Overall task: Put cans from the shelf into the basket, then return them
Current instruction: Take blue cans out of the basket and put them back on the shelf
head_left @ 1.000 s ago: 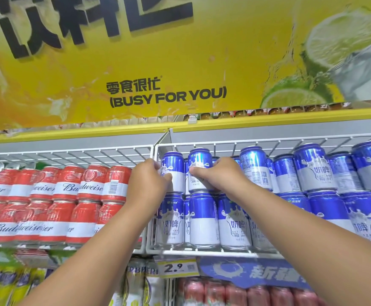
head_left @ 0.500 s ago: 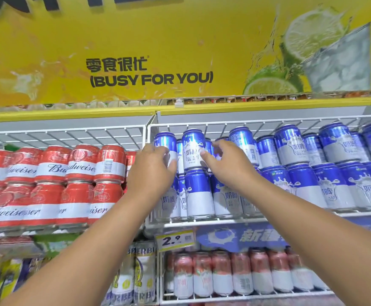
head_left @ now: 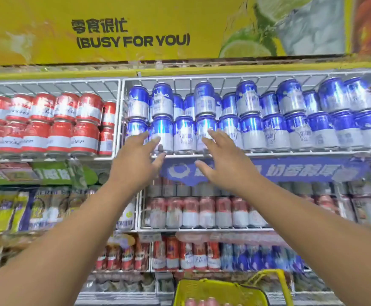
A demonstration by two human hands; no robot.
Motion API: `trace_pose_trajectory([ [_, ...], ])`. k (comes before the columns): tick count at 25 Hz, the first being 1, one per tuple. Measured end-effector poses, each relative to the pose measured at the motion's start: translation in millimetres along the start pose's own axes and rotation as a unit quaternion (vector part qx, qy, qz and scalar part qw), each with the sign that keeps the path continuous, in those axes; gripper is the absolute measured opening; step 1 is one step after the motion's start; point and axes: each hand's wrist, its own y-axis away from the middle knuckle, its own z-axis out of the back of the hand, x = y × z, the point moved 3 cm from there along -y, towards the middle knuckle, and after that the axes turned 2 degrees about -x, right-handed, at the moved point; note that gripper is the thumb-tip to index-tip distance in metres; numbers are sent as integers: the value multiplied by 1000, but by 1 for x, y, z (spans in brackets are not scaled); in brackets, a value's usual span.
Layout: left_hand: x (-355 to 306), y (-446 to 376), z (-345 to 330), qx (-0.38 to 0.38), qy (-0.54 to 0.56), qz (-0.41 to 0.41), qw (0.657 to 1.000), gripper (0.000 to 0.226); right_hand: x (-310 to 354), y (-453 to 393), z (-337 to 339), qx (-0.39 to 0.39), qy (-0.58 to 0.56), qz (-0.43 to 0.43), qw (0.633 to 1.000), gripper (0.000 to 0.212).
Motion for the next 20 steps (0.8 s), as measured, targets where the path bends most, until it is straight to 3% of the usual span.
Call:
trace_pose_trajectory([
  [10, -101, 159, -77, 79, -8, -31, 996, 60, -56, 180, -56, 83, -13, -5, 996, 71],
  [20, -89, 312, -285, 235, -48, -92, 966, 70, -115, 327, -247, 203, 51, -55, 976, 76],
])
